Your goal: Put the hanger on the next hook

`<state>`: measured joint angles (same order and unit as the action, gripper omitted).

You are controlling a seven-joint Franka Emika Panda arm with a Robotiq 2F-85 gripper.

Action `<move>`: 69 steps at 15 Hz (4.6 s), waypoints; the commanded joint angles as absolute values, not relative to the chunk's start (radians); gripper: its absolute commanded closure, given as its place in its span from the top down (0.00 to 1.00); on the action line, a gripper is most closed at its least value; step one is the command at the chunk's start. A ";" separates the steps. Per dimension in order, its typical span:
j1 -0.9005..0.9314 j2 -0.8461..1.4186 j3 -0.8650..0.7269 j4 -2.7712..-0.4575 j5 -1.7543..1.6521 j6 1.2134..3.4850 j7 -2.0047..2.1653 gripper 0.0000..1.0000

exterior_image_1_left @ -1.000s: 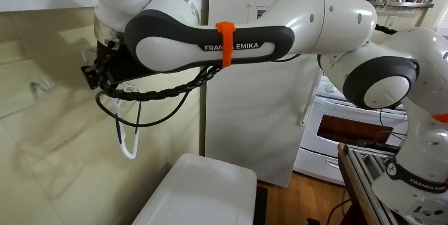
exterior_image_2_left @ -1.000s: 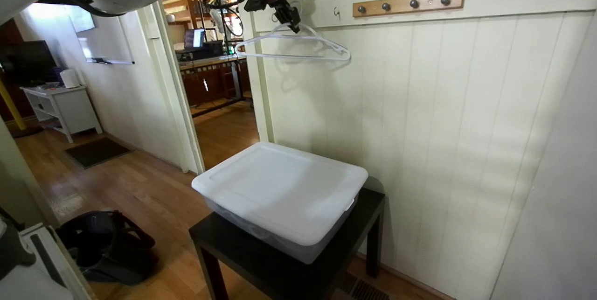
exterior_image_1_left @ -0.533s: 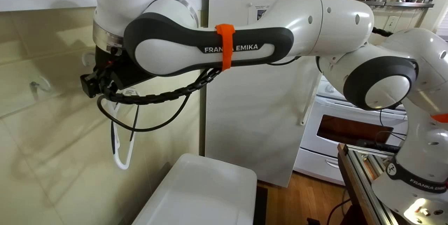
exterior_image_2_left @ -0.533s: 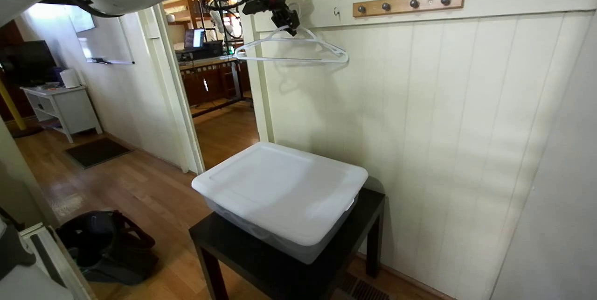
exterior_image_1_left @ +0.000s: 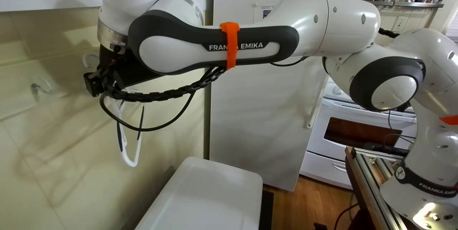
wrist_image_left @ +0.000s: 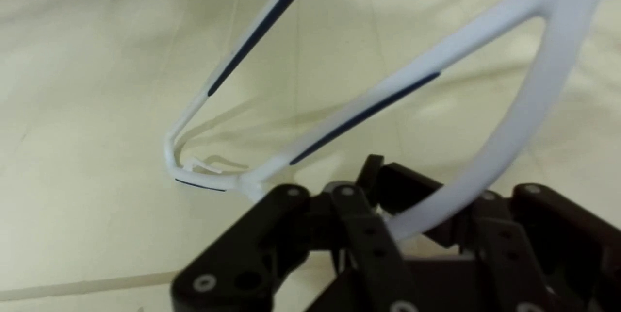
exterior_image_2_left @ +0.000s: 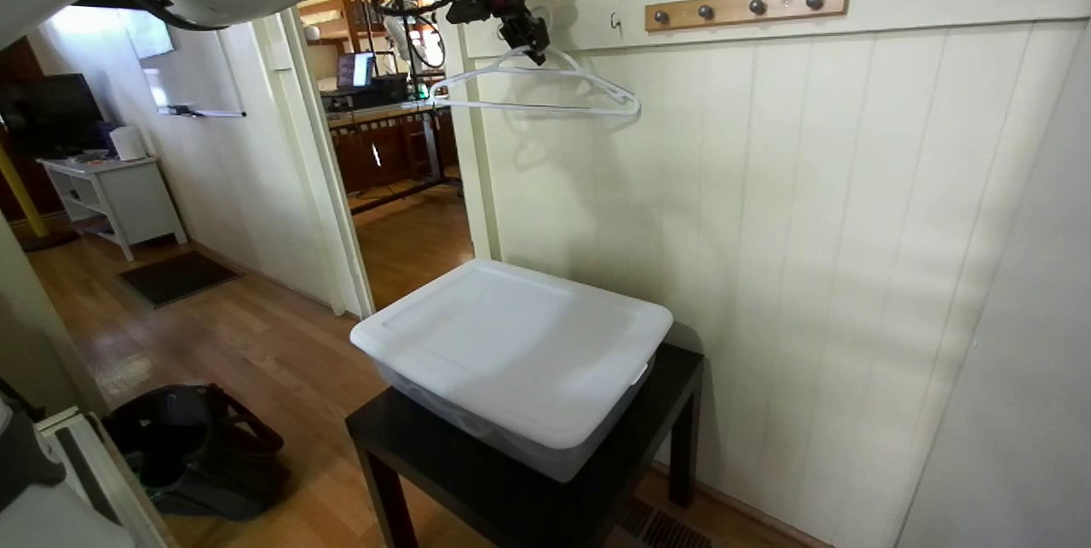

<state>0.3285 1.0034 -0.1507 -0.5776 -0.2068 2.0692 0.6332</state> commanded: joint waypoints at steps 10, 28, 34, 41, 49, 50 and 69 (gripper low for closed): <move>0.318 1.017 -0.159 -0.521 -0.191 1.965 0.801 0.02; 0.293 1.020 -0.101 -0.492 -0.189 1.978 0.482 0.02; 0.282 1.026 -0.081 -0.490 -0.186 1.963 0.431 0.02; 0.281 1.035 -0.061 -0.488 -0.189 1.919 0.354 0.02; 0.300 1.022 -0.083 -0.489 -0.205 1.842 0.403 0.43; 0.303 1.019 -0.084 -0.490 -0.205 1.830 0.417 0.50; 0.368 1.045 -0.129 -0.437 -0.217 1.885 0.676 1.00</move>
<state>0.3536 1.0379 -0.1108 -0.4369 -0.2108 1.8435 0.6517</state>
